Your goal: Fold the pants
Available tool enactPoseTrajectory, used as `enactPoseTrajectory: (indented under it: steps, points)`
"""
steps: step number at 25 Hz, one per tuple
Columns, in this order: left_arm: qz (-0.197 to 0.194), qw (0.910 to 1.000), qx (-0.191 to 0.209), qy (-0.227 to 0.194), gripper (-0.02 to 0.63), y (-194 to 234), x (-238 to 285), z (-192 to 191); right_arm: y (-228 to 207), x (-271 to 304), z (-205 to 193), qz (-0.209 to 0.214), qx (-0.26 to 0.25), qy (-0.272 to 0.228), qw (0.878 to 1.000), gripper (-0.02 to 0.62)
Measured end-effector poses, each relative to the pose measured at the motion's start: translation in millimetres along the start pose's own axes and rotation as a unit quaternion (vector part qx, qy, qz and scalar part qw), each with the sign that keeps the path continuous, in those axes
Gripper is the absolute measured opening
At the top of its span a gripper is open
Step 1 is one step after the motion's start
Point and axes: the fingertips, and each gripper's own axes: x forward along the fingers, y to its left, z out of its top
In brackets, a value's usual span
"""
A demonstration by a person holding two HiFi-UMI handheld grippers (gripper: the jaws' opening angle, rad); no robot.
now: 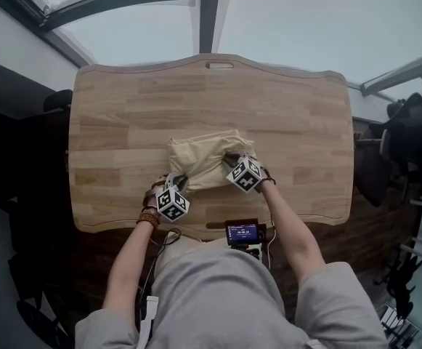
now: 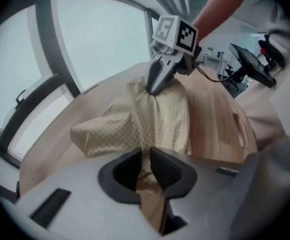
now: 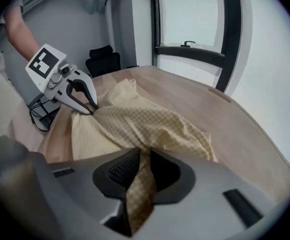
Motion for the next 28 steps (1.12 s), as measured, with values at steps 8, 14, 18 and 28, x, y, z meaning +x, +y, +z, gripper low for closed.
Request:
enactPoseTrajectory:
  steps: [8, 14, 18, 28]
  points:
    - [0.041, 0.9981, -0.017, -0.042, 0.060, -5, -36, 21, -30, -23, 35, -0.019, -0.016, -0.036, 0.999, 0.063]
    - [0.034, 0.9991, -0.027, -0.006, 0.057, -20, -11, -11, -56, 16, 7, -0.038, 0.034, 0.028, 0.998, 0.069]
    - [0.060, 0.9949, -0.062, -0.052, 0.057, 1, -34, 18, -55, 3, 15, -0.050, 0.026, 0.023, 0.998, 0.069]
    - [0.046, 0.9851, -0.165, 0.016, 0.052, 21, 4, -17, -26, -7, -27, -0.129, 0.070, 0.001, 0.989, 0.044]
